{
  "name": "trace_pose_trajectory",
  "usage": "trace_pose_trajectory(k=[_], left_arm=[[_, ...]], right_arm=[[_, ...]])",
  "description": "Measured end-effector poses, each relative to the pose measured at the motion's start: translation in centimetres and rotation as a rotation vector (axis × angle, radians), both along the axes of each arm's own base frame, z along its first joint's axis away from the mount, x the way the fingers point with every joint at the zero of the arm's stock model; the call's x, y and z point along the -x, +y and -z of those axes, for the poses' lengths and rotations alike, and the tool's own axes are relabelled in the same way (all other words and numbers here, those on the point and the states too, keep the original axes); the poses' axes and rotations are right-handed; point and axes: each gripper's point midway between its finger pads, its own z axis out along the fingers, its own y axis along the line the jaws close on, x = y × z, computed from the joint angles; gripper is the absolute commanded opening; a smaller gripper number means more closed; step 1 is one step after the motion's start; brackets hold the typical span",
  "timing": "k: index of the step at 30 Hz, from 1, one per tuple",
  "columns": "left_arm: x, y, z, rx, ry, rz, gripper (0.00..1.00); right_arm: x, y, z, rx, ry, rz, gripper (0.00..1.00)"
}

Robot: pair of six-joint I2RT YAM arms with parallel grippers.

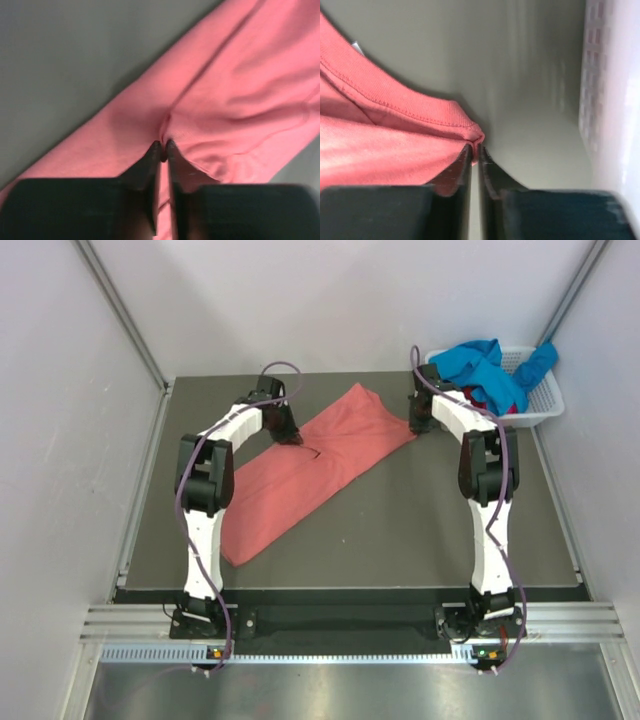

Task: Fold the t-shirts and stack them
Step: Fold the tshirt

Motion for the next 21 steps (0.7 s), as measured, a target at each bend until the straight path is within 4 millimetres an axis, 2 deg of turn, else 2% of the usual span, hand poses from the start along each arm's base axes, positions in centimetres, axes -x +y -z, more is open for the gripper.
trace_pose_trajectory(k=[2, 3, 6, 9, 11, 14, 18, 21], left_arm=[[0.5, 0.3, 1.6, -0.010, 0.044, 0.007, 0.29], [0.9, 0.4, 2.4, -0.010, 0.072, 0.006, 0.36], [0.7, 0.3, 2.0, 0.003, 0.070, 0.012, 0.46], [0.8, 0.3, 1.7, 0.008, 0.069, 0.015, 0.49], [1.0, 0.3, 1.5, 0.002, 0.070, 0.016, 0.50], [1.4, 0.3, 1.3, -0.003, 0.080, 0.017, 0.49], [1.4, 0.3, 0.9, 0.000, 0.074, 0.019, 0.47], [1.7, 0.3, 1.3, 0.004, 0.079, 0.021, 0.46]], right_arm=[[0.2, -0.1, 0.0, 0.009, 0.000, -0.018, 0.28], [0.4, -0.1, 0.0, 0.013, 0.003, -0.023, 0.39], [1.2, -0.1, -0.4, 0.026, 0.008, -0.048, 0.48], [0.9, 0.3, -2.0, 0.027, -0.023, -0.074, 0.59], [0.0, 1.2, -3.7, 0.007, -0.069, -0.105, 0.60], [-2.5, 4.7, -7.7, -0.075, -0.199, -0.185, 0.61], [-5.5, 11.5, -13.0, -0.229, -0.384, -0.328, 0.60], [-6.4, 15.4, -13.9, -0.328, -0.454, -0.396, 0.57]])
